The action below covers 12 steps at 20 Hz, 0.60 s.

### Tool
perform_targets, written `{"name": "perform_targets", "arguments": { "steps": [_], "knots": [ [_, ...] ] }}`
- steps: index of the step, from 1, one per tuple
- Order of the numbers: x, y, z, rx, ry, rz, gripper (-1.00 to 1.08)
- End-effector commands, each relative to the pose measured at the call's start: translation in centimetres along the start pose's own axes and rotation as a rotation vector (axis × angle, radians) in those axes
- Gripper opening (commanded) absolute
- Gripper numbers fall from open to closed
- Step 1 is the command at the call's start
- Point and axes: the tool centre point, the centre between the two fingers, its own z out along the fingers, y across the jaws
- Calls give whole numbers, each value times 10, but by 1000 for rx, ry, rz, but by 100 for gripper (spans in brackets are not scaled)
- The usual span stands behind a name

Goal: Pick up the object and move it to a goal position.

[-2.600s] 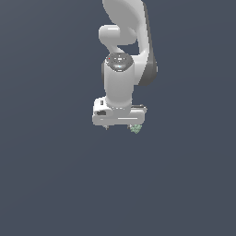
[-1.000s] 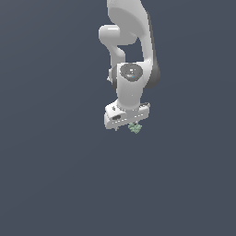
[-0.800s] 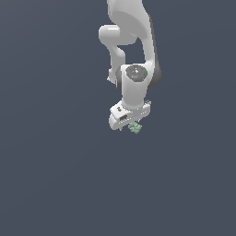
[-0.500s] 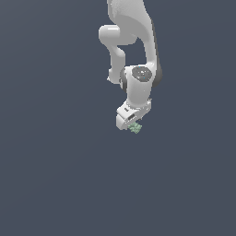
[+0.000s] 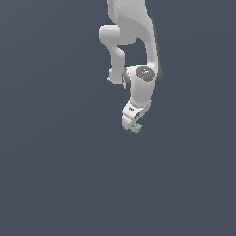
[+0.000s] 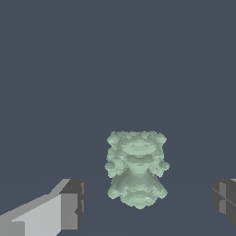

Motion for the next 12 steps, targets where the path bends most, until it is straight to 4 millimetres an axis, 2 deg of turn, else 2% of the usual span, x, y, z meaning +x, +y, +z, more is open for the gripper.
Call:
{"name": "perform_targets", "arguments": {
  "steps": [1,6,12],
  "knots": [
    [0,-2,1,0,1,-10,100],
    [0,-1,6,0,0,-5,100],
    [-1,-2,32,0,1,-9,100]
  ]
}}
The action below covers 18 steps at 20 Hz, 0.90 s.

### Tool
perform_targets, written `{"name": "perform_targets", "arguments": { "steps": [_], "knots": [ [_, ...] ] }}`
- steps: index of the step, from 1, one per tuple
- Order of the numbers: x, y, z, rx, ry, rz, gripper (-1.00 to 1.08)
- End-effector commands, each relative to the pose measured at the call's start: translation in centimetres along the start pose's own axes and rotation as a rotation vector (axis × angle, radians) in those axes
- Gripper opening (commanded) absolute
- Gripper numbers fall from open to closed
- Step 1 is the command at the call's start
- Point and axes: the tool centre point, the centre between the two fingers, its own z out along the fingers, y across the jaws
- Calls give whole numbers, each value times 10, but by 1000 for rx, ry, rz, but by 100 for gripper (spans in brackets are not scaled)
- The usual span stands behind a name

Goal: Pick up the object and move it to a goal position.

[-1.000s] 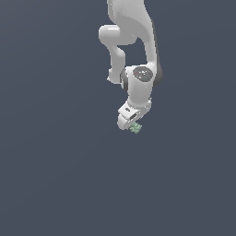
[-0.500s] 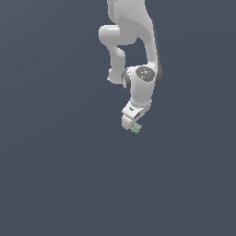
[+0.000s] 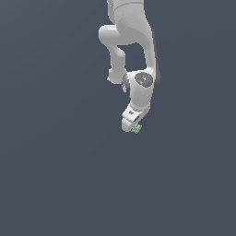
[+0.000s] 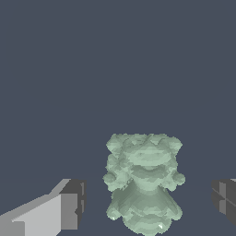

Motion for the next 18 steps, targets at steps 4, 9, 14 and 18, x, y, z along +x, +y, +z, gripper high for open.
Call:
{"name": "perform_targets", "arguments": {
  "steps": [4,9,14,18],
  "knots": [
    [0,0,22,0,0,-3,100],
    [0,0,27,0,0,-3,-100],
    [0,0,27,0,0,-3,-100],
    [0,0,27,0,0,-3,-100]
  ]
}}
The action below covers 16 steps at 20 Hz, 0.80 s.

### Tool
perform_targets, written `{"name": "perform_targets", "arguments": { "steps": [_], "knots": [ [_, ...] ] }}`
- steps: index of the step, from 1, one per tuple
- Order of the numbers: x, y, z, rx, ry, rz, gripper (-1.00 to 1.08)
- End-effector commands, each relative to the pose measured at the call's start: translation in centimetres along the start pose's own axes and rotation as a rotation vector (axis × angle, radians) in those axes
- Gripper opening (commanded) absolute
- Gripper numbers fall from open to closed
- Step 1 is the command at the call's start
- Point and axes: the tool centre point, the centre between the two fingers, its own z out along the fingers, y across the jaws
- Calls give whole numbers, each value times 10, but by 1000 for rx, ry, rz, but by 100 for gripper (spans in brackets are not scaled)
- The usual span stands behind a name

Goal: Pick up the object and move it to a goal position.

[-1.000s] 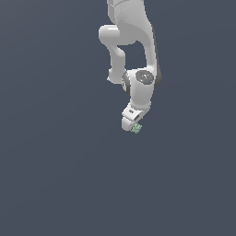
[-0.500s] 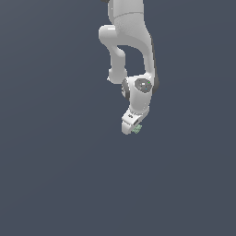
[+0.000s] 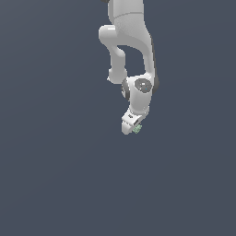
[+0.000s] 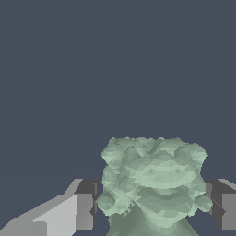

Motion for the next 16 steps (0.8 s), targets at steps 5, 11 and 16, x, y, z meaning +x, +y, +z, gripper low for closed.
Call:
{"name": "perform_targets", "arguments": {
  "steps": [5,11,16],
  "knots": [
    [-1,5,0,0,0,0,-100],
    [-9,33,-3,0,0,0,-100],
    [-19,73,-6,1,0,0,-100]
  ]
}}
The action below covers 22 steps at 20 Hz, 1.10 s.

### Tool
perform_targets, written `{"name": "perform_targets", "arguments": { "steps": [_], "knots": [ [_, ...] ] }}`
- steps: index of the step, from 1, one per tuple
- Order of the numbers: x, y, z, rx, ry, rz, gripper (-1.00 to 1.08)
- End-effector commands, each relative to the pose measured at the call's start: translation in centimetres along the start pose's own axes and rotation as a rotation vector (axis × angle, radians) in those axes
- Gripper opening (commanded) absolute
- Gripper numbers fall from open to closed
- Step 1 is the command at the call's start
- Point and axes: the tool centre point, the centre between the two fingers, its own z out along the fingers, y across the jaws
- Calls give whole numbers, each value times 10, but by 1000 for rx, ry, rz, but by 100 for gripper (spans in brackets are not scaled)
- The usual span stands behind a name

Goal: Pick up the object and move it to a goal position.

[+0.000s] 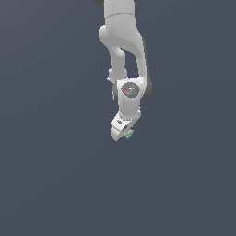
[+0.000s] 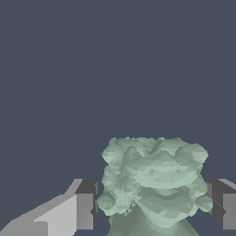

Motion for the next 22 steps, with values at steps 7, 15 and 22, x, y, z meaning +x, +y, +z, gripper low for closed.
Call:
{"name": "perform_targets", "arguments": {
  "steps": [7,15,22],
  "knots": [
    [-21,83,-6,1,0,1,-100],
    [-38,156,-12,1,0,1,-100],
    [-49,207,-16,1,0,1,-100]
  ]
}}
